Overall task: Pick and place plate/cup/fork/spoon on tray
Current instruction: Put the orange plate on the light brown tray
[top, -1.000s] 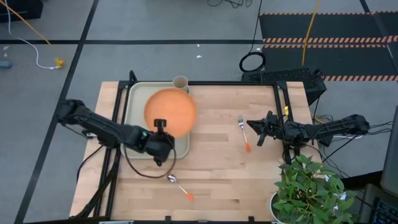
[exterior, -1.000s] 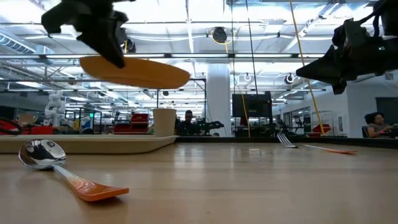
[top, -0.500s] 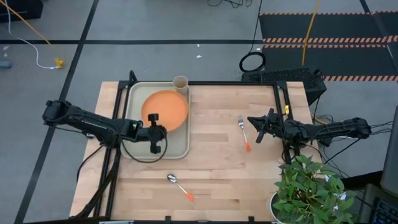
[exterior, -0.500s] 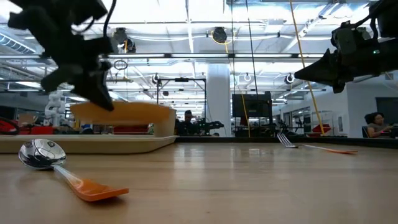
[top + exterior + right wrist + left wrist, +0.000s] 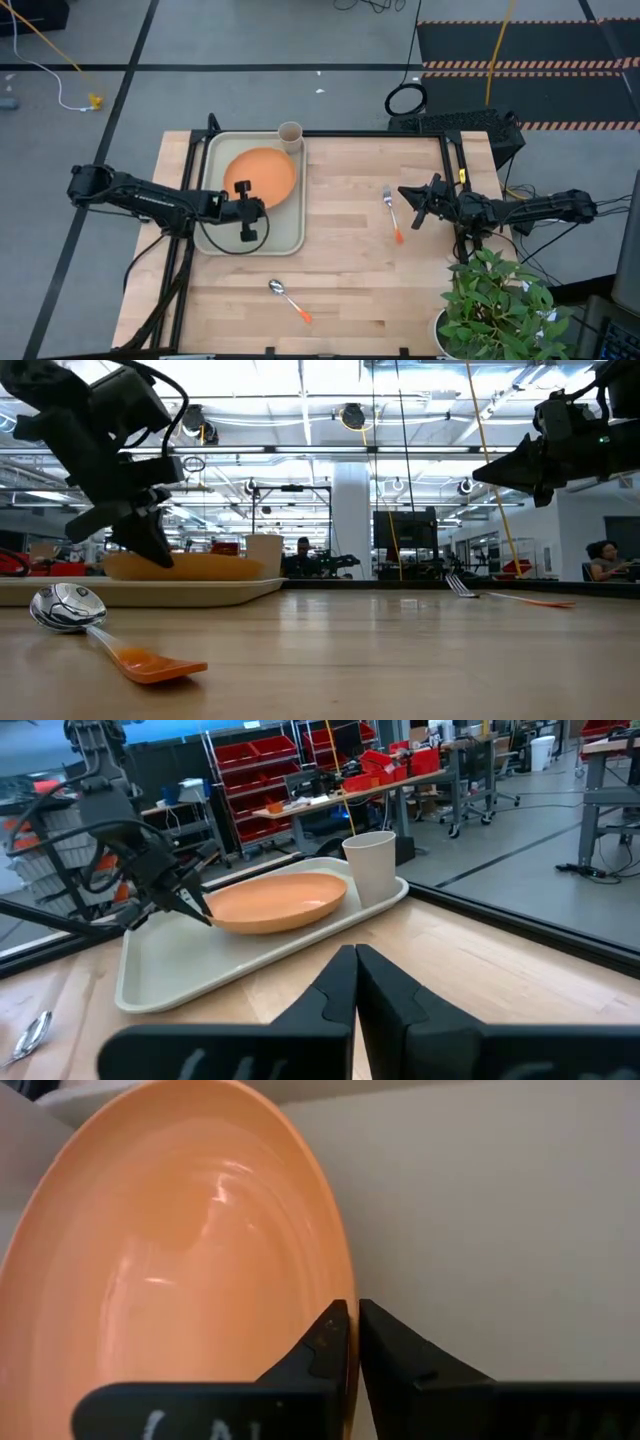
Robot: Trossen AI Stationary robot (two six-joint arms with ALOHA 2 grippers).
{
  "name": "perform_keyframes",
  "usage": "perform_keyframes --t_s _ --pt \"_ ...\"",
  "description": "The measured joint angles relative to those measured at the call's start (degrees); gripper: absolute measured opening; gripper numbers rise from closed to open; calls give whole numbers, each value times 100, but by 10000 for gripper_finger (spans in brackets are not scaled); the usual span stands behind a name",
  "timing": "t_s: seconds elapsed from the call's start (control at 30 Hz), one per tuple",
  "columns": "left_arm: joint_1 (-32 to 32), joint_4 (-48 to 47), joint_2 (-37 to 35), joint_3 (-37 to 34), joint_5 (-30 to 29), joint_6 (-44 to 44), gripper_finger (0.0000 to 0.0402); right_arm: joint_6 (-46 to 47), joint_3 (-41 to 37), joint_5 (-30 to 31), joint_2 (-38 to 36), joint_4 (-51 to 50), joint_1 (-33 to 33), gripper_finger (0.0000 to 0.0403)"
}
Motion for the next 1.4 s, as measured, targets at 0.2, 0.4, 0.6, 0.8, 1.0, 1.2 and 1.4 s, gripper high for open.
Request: perform_keyframes --t_s 0.2,0.4,0.6,0.8,1.0,1.2,1.4 --pt "81 401 35 -22 -1 10 29 109 0 -2 0 0 2 0" --pt "74 463 35 -22 182 -65 30 285 0 -4 82 18 2 0" --pt "72 463 35 -20 202 -91 31 597 0 -97 401 83 1 0" --pt "73 454 35 116 200 -113 31 671 67 -489 1006 57 2 5" --pt "77 361 35 138 195 -159 48 820 329 -481 1736 39 2 45" --pt "89 335 35 138 150 -397 107 907 556 -472 2369 -6 0 84" --pt "87 280 33 259 148 -473 128 1138 859 -470 2727 -490 -151 93"
